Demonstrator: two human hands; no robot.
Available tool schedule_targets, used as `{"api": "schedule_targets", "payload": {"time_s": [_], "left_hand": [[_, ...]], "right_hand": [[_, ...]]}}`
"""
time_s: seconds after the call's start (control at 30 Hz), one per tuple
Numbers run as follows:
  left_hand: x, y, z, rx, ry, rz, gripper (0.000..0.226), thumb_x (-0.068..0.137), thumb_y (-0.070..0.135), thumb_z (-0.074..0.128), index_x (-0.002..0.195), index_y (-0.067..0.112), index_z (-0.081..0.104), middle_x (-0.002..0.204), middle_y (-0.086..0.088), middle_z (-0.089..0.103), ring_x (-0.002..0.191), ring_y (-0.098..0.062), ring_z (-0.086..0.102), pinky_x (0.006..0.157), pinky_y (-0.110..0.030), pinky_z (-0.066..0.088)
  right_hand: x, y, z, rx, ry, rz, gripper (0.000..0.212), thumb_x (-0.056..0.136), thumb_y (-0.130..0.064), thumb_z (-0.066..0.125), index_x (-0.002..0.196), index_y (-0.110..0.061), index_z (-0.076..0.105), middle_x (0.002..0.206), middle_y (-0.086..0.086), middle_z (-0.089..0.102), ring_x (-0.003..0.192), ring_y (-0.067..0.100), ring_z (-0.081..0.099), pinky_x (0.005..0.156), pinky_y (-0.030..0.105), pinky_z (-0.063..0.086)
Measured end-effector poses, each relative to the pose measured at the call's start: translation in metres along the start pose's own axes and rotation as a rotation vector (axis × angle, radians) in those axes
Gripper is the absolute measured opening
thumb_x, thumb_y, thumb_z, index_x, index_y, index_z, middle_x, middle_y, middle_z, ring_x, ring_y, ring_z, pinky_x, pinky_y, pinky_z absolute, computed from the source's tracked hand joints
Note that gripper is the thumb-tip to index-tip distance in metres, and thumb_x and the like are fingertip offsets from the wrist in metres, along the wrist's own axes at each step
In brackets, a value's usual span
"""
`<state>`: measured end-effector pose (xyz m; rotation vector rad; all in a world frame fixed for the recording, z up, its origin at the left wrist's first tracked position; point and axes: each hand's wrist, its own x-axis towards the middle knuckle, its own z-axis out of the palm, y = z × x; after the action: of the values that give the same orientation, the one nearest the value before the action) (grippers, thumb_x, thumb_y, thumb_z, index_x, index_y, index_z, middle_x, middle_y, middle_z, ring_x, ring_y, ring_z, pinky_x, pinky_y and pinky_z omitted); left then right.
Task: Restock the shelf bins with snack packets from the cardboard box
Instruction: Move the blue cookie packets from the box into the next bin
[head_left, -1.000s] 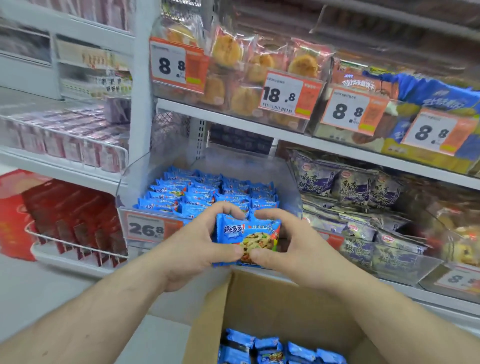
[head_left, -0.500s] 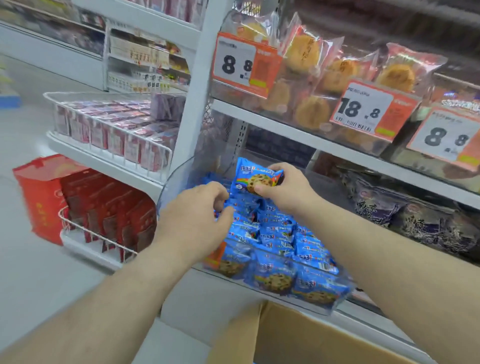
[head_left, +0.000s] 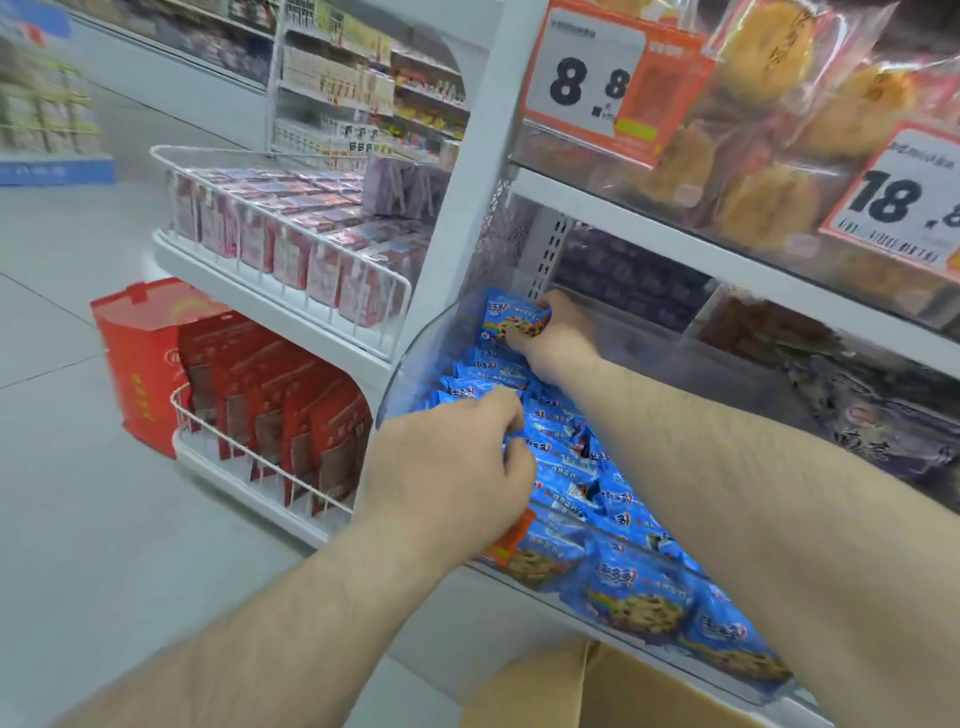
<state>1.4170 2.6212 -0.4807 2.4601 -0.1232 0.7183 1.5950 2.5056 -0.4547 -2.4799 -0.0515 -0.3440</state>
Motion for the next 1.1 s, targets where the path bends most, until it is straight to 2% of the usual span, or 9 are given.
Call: {"api": "schedule_targets", "payload": {"time_s": [0.17,0.2,0.3,0.37,0.5,0.7,0.83,0.97,1.1], "left_hand": [[-0.001,-0.001,0.0,-0.022,0.018,0.019,0.015,0.087,0.039,0.05,0.097,0.029,0.056,0.082,0.006,0.064,0.082,-0.017,0.062,0.062,-0.029,0.03],[-0.001,-0.002,0.0,-0.022,0.018,0.024,0.014,0.086,0.038,0.051,0.096,0.029,0.056,0.081,0.006,0.063,0.081,-0.017,0.062,0.061,-0.029,0.031],[-0.001,-0.001,0.0,-0.023,0.017,0.028,0.012,0.085,0.036,0.052,0.09,0.027,0.057,0.076,0.005,0.062,0.077,-0.018,0.062,0.059,-0.029,0.031],[-0.001,0.0,0.002,-0.022,0.02,0.03,0.012,0.082,0.034,0.051,0.085,0.026,0.058,0.07,0.005,0.06,0.07,-0.018,0.061,0.056,-0.028,0.03],[0.0,0.001,0.002,-0.031,0.011,0.02,0.014,0.086,0.036,0.049,0.092,0.026,0.058,0.075,0.006,0.06,0.075,-0.016,0.06,0.061,-0.028,0.037],[-0.001,0.004,0.0,-0.042,0.004,-0.008,0.015,0.087,0.034,0.048,0.097,0.028,0.056,0.077,0.009,0.056,0.083,-0.014,0.058,0.064,-0.029,0.034],[0.003,0.011,-0.003,-0.128,-0.011,-0.025,0.019,0.085,0.029,0.05,0.104,0.028,0.054,0.088,0.008,0.061,0.091,-0.017,0.057,0.072,-0.031,0.041],[0.0,0.023,-0.008,-0.136,-0.002,0.018,0.038,0.084,0.028,0.054,0.122,0.026,0.047,0.108,0.008,0.059,0.102,-0.02,0.055,0.083,-0.037,0.044],[-0.013,0.04,-0.013,-0.233,0.022,0.128,0.036,0.081,0.025,0.058,0.116,0.024,0.05,0.096,0.009,0.06,0.088,-0.017,0.056,0.077,-0.036,0.046]], "right_hand": [[0.005,0.006,0.001,-0.022,0.134,-0.009,0.044,0.08,-0.026,0.076,0.119,-0.019,0.057,0.102,-0.001,0.056,0.082,0.014,0.051,0.056,0.02,0.034],[0.004,0.008,0.002,-0.048,0.147,-0.033,0.039,0.084,-0.028,0.072,0.119,-0.019,0.058,0.104,0.0,0.056,0.086,0.015,0.052,0.061,0.019,0.034],[0.005,0.018,0.011,-0.229,0.121,-0.091,0.034,0.097,-0.031,0.053,0.129,-0.018,0.057,0.133,0.012,0.046,0.114,0.028,0.051,0.084,0.026,0.039],[0.007,0.022,0.013,-0.333,0.102,-0.086,0.039,0.1,-0.036,0.045,0.136,-0.022,0.053,0.141,0.014,0.036,0.121,0.034,0.047,0.095,0.034,0.043],[0.012,0.02,0.012,-0.415,0.044,-0.071,0.044,0.102,-0.04,0.04,0.143,-0.026,0.044,0.146,0.016,0.034,0.125,0.035,0.046,0.096,0.04,0.046],[0.006,0.024,0.006,-0.407,-0.036,-0.089,0.054,0.099,-0.047,0.037,0.151,-0.033,0.027,0.151,0.016,0.02,0.134,0.035,0.033,0.106,0.043,0.039],[0.0,0.026,-0.008,-0.352,0.039,-0.109,0.056,0.094,-0.045,0.048,0.146,-0.031,0.033,0.145,0.017,0.032,0.133,0.033,0.036,0.103,0.039,0.042],[-0.026,0.019,-0.031,-0.265,0.109,-0.087,0.042,0.092,-0.039,0.051,0.131,-0.025,0.052,0.128,0.012,0.055,0.122,0.028,0.048,0.084,0.031,0.04],[-0.085,0.023,-0.065,-0.16,0.247,-0.138,0.023,0.088,-0.03,0.056,0.105,-0.02,0.068,0.112,0.005,0.063,0.103,0.022,0.058,0.076,0.027,0.039]]}}
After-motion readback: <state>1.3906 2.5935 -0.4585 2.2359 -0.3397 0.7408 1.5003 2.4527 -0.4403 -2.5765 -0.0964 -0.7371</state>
